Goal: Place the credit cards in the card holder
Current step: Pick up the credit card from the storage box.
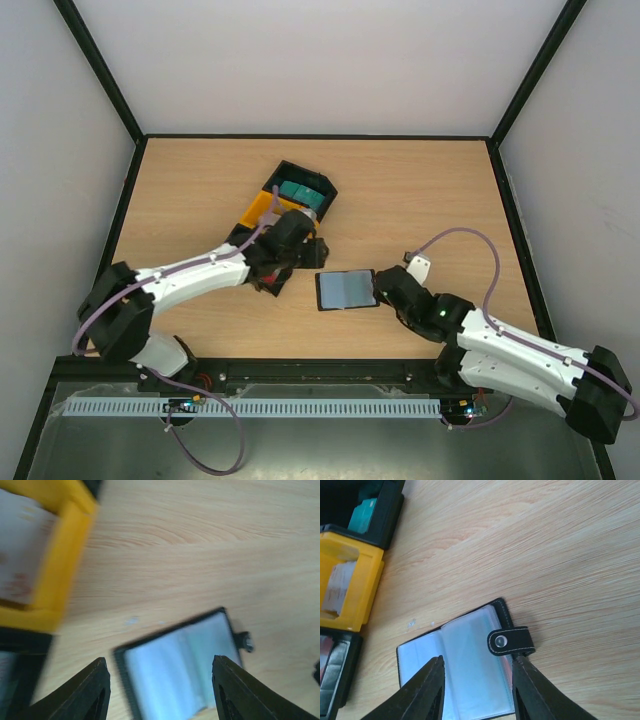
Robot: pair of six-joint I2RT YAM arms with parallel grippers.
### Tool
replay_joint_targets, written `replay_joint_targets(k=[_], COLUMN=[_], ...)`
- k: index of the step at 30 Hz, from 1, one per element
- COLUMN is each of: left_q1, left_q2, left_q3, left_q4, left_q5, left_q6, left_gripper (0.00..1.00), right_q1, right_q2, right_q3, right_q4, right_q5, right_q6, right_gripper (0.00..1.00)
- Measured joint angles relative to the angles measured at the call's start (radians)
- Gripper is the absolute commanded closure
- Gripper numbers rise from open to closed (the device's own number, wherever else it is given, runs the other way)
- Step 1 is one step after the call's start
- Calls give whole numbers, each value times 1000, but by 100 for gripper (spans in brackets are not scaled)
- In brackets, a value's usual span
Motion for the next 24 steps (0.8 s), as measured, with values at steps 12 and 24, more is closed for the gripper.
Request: replay_joint_targets(k=[12, 24], left_q1=[229, 300], left_q2=[-127, 79], left_q3=[-61, -46], left_q4=[-281, -309], left_q5=[-70, 13], left_q6=[154, 279], left_gripper=[49, 52], right_q1=[0, 0], right_q2=[244, 515], right_q3=[10, 127], right_q4=[198, 427], right_q5=[-203, -392], right_q6=[-135, -230], right_gripper=[67, 51])
